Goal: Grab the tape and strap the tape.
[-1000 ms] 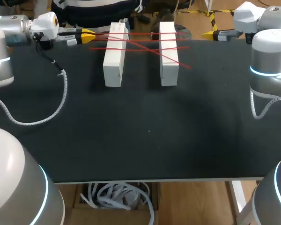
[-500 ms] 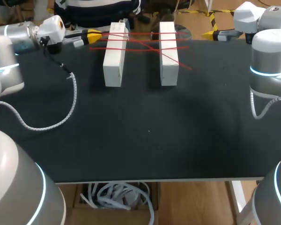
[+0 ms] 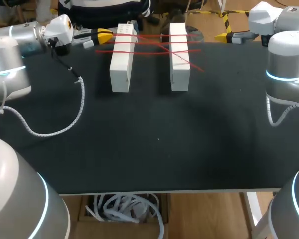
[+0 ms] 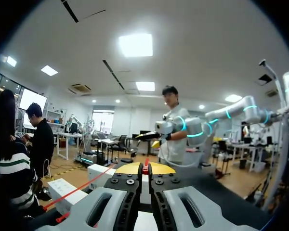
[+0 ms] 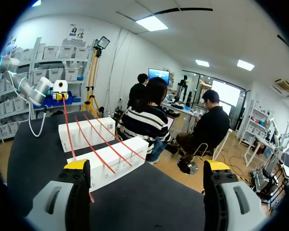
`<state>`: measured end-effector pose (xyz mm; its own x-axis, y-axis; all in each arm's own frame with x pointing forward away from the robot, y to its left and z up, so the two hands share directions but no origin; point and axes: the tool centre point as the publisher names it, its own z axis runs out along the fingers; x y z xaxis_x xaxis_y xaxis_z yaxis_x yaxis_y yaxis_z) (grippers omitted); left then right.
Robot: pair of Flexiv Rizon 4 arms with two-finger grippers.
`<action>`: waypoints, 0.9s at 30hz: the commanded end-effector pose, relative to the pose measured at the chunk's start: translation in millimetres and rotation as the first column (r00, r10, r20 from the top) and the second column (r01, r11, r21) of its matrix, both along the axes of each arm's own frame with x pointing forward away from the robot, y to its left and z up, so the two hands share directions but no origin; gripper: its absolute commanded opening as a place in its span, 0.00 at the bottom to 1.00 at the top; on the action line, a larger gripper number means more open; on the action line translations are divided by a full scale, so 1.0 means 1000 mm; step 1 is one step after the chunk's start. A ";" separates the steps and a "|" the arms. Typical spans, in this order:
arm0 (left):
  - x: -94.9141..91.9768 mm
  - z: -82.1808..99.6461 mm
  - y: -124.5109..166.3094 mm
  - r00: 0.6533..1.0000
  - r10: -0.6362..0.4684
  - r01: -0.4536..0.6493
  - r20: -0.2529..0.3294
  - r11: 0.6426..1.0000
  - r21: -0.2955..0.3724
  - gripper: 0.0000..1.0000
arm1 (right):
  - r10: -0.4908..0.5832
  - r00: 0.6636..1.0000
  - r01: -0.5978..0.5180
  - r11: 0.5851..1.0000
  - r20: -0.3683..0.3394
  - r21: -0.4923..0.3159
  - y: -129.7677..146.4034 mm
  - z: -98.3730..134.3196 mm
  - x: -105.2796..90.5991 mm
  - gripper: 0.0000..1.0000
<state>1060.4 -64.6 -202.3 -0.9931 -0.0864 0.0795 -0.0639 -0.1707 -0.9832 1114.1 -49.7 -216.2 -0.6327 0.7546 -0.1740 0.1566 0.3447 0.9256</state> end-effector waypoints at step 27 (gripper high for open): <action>-0.012 0.057 -0.101 0.985 -0.095 0.111 0.147 0.988 -0.105 0.00 | 0.000 1.000 0.000 1.000 -0.001 0.000 0.000 0.000 0.000 1.00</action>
